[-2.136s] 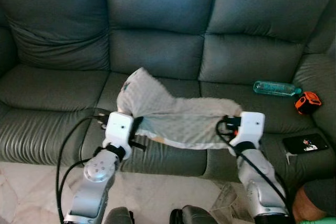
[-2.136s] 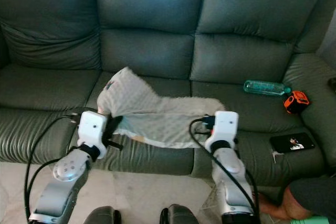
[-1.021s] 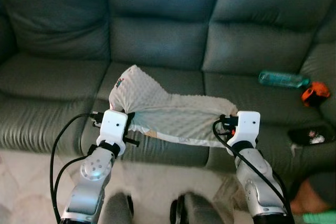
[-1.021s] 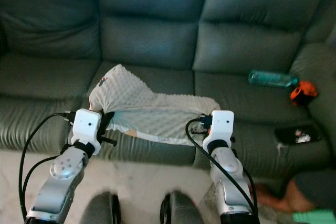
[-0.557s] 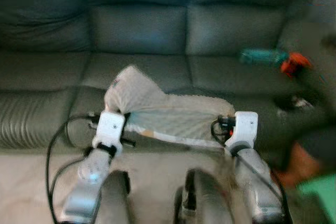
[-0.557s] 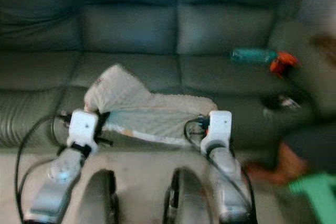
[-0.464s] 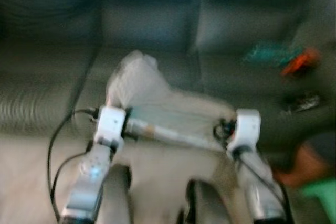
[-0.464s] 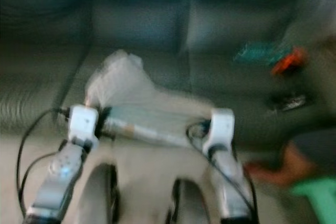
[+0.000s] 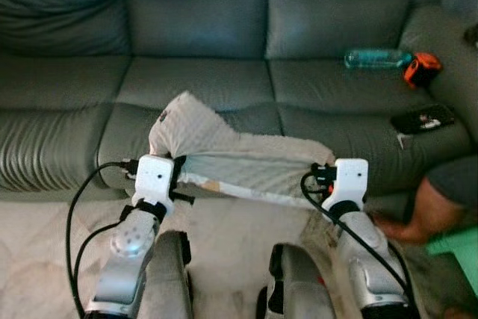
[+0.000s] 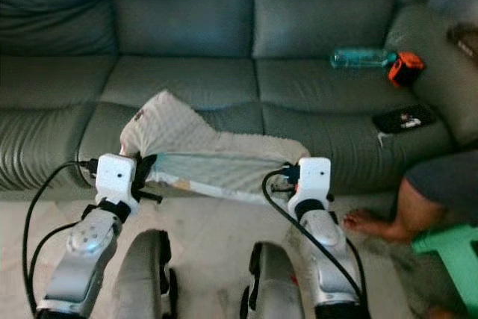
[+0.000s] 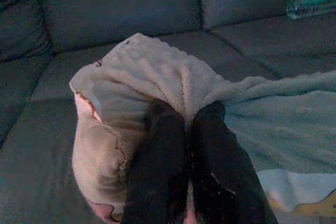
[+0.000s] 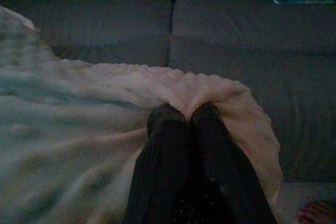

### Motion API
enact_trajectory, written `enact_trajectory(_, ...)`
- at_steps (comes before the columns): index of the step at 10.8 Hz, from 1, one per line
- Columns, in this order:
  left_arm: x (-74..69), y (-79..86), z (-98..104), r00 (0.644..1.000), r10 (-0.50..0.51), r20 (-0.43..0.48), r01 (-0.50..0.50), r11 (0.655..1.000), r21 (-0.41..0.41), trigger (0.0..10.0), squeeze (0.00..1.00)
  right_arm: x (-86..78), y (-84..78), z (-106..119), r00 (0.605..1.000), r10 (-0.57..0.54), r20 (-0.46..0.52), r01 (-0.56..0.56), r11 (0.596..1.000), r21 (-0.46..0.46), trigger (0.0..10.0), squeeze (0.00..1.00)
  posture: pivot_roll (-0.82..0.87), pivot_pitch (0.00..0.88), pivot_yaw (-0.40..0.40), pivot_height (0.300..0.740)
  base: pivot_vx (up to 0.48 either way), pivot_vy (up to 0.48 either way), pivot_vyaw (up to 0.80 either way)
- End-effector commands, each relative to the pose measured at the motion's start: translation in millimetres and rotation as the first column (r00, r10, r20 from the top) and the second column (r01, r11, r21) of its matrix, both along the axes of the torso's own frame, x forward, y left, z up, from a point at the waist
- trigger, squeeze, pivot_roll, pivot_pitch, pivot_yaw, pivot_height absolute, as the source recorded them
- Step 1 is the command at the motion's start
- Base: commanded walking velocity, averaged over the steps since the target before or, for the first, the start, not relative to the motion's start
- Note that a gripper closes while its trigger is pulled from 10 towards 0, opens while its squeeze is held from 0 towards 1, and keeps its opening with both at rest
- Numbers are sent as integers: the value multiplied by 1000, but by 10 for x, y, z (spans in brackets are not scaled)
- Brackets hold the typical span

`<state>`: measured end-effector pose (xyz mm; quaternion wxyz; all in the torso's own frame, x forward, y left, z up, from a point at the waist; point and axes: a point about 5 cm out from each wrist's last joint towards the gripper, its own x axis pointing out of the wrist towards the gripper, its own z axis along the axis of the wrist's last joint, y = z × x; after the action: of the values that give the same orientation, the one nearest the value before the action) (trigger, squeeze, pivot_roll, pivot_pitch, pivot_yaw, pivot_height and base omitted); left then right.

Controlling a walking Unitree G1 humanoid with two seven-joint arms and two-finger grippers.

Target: Move the pillow to the sofa

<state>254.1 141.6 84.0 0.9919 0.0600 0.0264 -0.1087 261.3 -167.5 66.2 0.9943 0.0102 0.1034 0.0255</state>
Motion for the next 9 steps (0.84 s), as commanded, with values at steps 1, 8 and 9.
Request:
enact_trajectory(1, 8, 46, 30, 1000, 10, 23, -10, 1000, -4, 10000, 0, 30, 28, 58, 999, 15, 32, -15, 1000, -4, 10000, 0, 7, 142, -54, 630, 334, 0, 788)
enact_trajectory(8, 26, 10, 26, 1000, 8, 24, -7, 1000, -14, 10000, 0, 58, 23, 64, 999, 10, 32, -10, 1000, 0, 10000, 0, 7, 143, -59, 630, 347, 0, 61)
enact_trajectory(9, 29, 7, 23, 1000, 9, 21, -9, 1000, -18, 10000, 0, 49, 21, 59, 999, 13, 31, -13, 1000, 1, 10000, 0, 6, 144, -57, 630, 390, 0, 0)
